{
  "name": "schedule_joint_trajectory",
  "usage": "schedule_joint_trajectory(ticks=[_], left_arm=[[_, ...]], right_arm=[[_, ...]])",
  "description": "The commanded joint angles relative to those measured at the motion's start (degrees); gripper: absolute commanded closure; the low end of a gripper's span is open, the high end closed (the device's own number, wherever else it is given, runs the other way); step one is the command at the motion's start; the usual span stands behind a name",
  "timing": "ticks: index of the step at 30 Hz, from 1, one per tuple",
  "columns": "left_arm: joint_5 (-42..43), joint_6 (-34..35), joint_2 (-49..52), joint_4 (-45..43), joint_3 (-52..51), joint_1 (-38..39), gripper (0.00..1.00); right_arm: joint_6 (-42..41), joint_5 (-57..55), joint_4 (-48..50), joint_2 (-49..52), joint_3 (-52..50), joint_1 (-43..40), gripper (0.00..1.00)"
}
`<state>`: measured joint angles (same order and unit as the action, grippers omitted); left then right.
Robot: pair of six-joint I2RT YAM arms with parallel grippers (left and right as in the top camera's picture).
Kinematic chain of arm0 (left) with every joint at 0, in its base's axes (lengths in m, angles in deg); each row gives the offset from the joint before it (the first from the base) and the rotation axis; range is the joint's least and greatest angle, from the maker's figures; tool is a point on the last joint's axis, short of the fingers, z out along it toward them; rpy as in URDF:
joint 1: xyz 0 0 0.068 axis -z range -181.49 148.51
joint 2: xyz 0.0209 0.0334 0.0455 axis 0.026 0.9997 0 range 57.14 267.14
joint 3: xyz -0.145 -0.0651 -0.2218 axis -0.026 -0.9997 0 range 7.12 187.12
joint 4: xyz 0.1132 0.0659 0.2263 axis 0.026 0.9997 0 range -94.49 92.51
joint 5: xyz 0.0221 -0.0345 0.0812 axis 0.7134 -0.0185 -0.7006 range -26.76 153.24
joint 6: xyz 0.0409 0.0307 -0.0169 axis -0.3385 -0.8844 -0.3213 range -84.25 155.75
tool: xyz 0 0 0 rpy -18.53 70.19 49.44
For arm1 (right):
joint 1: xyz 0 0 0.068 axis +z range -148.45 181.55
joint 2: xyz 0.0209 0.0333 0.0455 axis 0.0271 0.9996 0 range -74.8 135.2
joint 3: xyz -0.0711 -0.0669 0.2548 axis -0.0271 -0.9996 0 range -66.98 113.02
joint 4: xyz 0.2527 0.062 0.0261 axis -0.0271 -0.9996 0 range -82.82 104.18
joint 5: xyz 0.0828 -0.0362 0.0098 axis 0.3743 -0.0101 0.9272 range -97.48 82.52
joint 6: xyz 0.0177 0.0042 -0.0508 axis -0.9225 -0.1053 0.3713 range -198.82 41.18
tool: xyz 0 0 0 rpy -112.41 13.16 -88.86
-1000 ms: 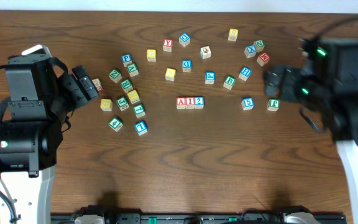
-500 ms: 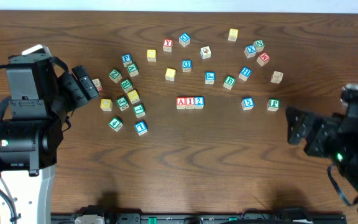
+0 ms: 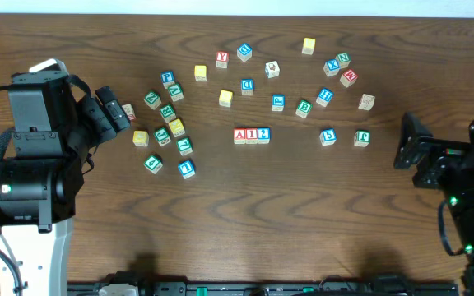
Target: Spell out AI2
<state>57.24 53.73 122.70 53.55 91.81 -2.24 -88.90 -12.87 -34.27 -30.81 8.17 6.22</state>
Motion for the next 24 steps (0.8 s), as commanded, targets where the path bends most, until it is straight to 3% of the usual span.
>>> schedule_joint_trajectory(ticks=[1,14,24], left_arm=[[-0.7,-0.37,0.31,0.0,0.61,-0.35,0.02],[-0.7,-0.37,0.31,0.0,0.61,-0.35,0.02],[-0.7,-0.37,0.31,0.0,0.61,-0.35,0.02]], right_arm=[[5.49,1.84,6.23,-4.72,-8.66,-1.05,0.01],[5.44,9.25,40.39,-28.3,-52.39,-1.05,0.01],[4.35,11.17,45.48,-43.56,-69.61,-0.92,0.01]])
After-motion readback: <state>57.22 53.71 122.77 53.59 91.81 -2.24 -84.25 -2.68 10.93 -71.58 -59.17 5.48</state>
